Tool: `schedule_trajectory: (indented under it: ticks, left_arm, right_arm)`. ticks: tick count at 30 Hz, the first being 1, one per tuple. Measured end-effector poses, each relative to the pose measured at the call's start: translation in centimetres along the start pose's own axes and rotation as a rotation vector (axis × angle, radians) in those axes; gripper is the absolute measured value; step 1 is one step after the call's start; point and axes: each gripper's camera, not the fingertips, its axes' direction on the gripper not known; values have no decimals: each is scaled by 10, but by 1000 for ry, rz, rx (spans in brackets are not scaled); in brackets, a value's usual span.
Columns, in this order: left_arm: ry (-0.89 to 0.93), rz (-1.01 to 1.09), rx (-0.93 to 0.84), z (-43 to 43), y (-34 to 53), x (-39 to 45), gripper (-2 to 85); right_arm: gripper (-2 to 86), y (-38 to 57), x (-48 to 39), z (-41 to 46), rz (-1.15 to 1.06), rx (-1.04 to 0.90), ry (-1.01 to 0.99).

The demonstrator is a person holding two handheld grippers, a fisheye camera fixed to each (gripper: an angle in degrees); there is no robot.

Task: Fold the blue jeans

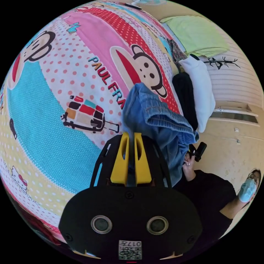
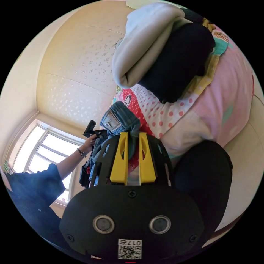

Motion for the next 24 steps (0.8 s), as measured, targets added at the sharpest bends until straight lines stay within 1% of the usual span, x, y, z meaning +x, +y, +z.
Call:
schedule_trajectory:
  ticks: [2, 4, 6, 7, 8, 9, 10, 11, 12, 13, 15, 17, 18, 20, 22, 24]
  left_arm:
    - [-22, 29, 74, -19, 26, 17, 15]
    - [23, 56, 175, -48, 61, 33, 10]
    - [82, 62, 348, -96, 126, 51, 5]
    - [87, 59, 387, -108, 143, 56, 3]
    - [89, 75, 468, -131, 183, 70, 1]
    - [57, 127, 562, -154, 229, 92, 0]
    - [19, 149, 616, -165, 254, 104, 0]
    - [-47, 172, 721, -183, 308, 129, -1]
    - [-74, 177, 824, -195, 362, 151, -1]
    - [-75, 180, 874, -200, 390, 161, -1]
    - [-26, 197, 1033, -213, 492, 197, -1]
    - [40, 180, 1133, -222, 555, 214, -1]
    - [89, 204, 1183, -229, 590, 225, -1]
    - [128, 277, 1235, -243, 631, 250, -1]
    - [119, 384, 1274, -258, 664, 282, -1]
    - [48, 512, 1329, -280, 699, 332, -1]
  right_arm:
    - [36, 2, -11, -9, -21, -12, 27]
    - [30, 1, -23, -20, -36, -36, 47]
    - [25, 0, -39, -39, -83, -35, 27]
    - [23, 1, -53, -52, -117, -31, -2]
    - [22, 2, -70, -65, -158, -30, -30]
    - [21, 3, -80, -72, -185, -30, -44]
    - [20, 7, -103, -87, -255, -15, -83]
    - [18, 14, -128, -102, -342, 1, -129]
    - [18, 18, -140, -110, -382, 9, -149]
    - [17, 28, -164, -126, -441, 34, -165]
    - [15, 46, -193, -152, -519, 94, -185]
    - [14, 72, -225, -188, -608, 171, -292]
    - [14, 78, -232, -197, -626, 185, -322]
    - [14, 100, -264, -231, -714, 238, -467]
    - [13, 115, -290, -259, -787, 295, -547]
    - [13, 127, -317, -290, -856, 362, -607]
